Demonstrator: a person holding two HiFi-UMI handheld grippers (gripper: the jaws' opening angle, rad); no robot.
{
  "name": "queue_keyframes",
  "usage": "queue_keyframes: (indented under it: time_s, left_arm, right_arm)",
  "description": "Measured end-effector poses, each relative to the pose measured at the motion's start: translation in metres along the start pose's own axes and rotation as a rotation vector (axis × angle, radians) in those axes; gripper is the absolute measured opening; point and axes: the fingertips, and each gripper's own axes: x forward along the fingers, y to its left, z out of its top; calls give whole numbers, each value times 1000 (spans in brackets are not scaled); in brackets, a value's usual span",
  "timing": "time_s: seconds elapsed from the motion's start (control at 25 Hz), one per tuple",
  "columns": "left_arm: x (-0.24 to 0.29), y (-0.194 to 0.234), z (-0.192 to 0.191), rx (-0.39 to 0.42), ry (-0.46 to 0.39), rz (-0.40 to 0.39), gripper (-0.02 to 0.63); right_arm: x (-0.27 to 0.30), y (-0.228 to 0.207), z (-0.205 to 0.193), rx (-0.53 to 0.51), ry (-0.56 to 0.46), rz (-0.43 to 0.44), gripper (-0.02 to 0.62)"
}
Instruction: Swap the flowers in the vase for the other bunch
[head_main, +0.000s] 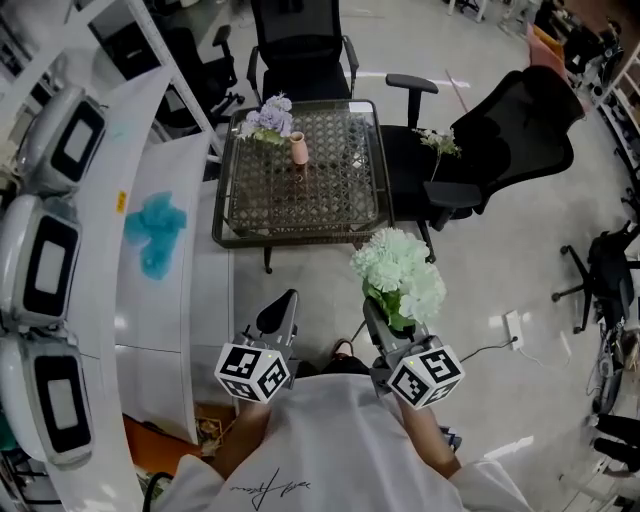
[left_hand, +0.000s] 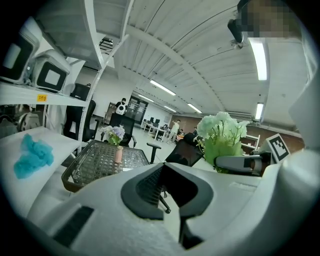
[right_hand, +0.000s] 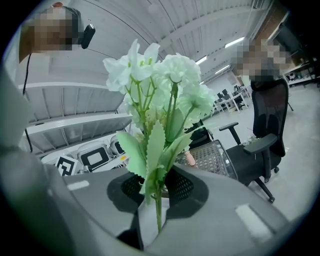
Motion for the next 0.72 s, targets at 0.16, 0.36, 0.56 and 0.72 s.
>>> queue_keyframes:
  time_s: [0.16, 0.36, 0.56, 0.72]
  left_arm:
    - [16, -13, 4, 8, -2, -12, -3]
    - [24, -25, -1, 11, 20, -16, -3]
    - [27, -15, 1, 16, 31, 7, -3]
    - [40, -10, 1, 2, 36, -4, -3]
  right_arm:
    - [3, -14, 13, -11, 1, 14, 77]
    - [3, -27, 18, -2, 4, 15, 77]
    - [9, -29, 18, 20, -5, 49, 78]
    - [18, -34, 24, 8, -12, 52, 78]
